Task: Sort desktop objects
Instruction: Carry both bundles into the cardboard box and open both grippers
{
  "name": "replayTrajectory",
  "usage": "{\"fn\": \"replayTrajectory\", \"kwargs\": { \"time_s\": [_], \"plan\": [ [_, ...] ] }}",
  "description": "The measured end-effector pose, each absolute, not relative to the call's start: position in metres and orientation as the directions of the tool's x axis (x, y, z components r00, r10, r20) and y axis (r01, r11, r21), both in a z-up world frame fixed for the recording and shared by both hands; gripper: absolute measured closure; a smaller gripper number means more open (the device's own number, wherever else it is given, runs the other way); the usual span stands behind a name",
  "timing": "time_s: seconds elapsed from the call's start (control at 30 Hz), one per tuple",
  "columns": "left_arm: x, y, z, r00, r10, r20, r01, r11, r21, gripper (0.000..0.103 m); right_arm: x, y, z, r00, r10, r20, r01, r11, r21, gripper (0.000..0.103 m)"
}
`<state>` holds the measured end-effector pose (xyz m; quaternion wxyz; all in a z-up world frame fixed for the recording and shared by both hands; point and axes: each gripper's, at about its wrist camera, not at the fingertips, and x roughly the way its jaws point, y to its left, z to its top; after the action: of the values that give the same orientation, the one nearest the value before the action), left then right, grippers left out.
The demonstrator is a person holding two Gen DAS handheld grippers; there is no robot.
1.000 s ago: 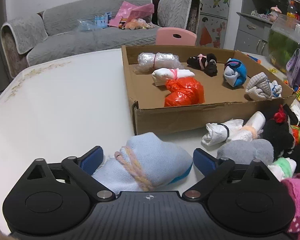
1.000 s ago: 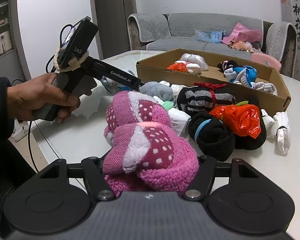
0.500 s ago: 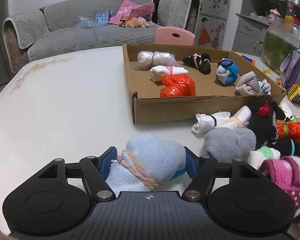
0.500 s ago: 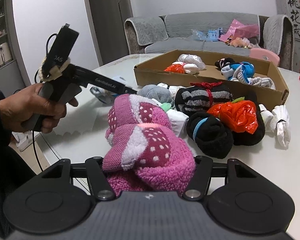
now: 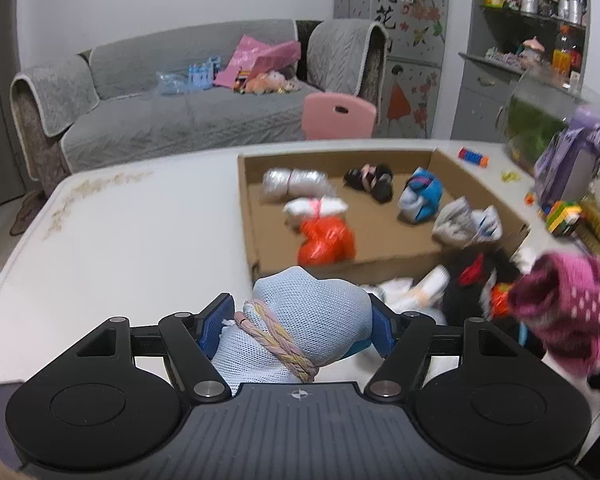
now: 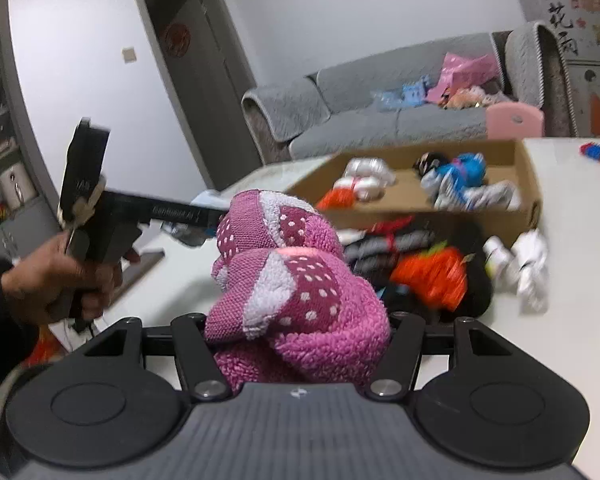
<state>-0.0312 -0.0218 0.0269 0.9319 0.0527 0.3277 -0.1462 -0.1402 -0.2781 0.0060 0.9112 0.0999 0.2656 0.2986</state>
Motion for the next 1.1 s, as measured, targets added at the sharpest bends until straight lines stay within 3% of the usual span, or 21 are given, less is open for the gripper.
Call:
{"fn": "replayTrajectory", "kwargs": {
  "time_s": [0.27,0.53,1.1],
  "plan": [
    [0.001,-0.059,0.065,0.744,-0.311,-0.592,0.365,0.931,-0.031,0.029,-0.1,-0.303,0.059,0.758,0.525,-0.387,-0.437,0.849,0.297,0.046],
    [0.061,-0.107,0.072,0.723,-0.322,-0.611,0.396,0.918,-0.014,0.029,-0.025,-0.317,0.087,0.811,0.432,-0.394,-0.367,0.901,0.233,0.046],
    [0.148,-0.167,0.002,0.653,-0.289,-0.7,0.408,0.913,0.003,0.029,0.087,-0.326,0.048,0.794,0.286,-0.536,-0.244,0.958,0.15,0.046]
  ]
}}
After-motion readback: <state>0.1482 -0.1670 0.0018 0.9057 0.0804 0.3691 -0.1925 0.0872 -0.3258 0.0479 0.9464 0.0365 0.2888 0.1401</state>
